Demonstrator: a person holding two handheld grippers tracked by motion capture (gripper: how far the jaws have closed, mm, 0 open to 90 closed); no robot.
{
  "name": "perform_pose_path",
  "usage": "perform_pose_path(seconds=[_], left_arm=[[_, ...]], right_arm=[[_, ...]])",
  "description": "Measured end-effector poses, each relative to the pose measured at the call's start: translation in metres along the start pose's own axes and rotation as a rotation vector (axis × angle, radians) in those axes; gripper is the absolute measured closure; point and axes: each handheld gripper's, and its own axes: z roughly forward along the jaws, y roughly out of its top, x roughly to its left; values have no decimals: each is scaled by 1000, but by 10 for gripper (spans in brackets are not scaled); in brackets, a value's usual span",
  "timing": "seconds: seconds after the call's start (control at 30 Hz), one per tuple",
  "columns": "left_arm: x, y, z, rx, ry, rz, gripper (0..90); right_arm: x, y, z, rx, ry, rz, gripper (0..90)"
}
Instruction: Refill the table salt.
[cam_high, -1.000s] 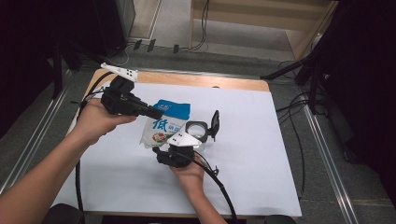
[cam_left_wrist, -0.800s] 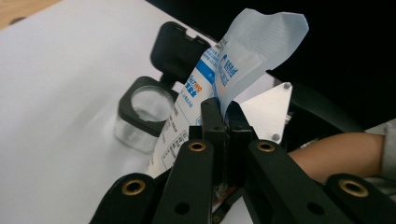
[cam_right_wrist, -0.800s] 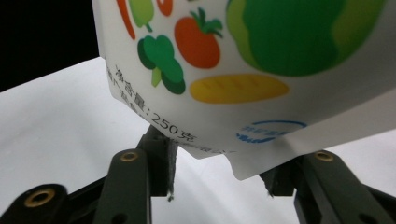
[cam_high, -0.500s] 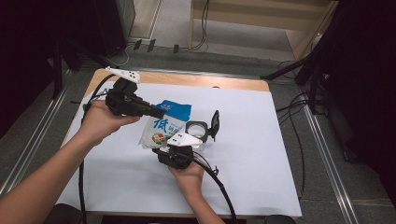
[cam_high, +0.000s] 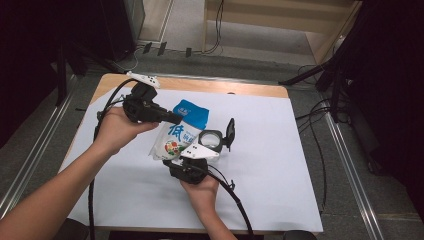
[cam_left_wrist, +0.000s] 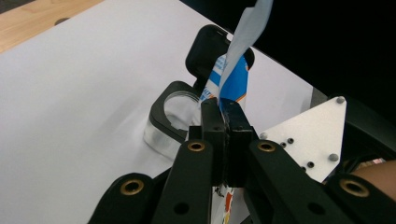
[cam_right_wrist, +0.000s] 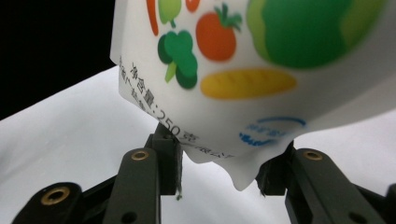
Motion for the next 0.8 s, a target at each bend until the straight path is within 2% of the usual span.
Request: perform_pose_path(seconds=[0.17, 0.27, 0.3, 0.43, 0.57, 0.67, 0.8], left_arm=[[2, -1, 3, 13, 24, -23, 900], [4, -1, 3, 12, 27, -40, 900], [4, 0, 3, 14, 17, -42, 900], [2, 2, 6, 23, 24, -24, 900], [0, 3, 12, 32, 17, 3, 900], [-1, 4, 16, 26, 18, -1, 883], [2, 4, 24, 56, 16, 1, 870]], right_arm=[[0, -5, -3, -8, -17, -17, 599], [1, -7, -3, -6, -12, -36, 590], [1, -6, -3, -6, -7, -40, 588], [0, -5, -1, 8, 2, -43, 603], [-1, -5, 0, 17, 17, -20, 621], [-2, -5, 1, 10, 37, 8, 630], [0, -4, 0, 11, 41, 4, 631]])
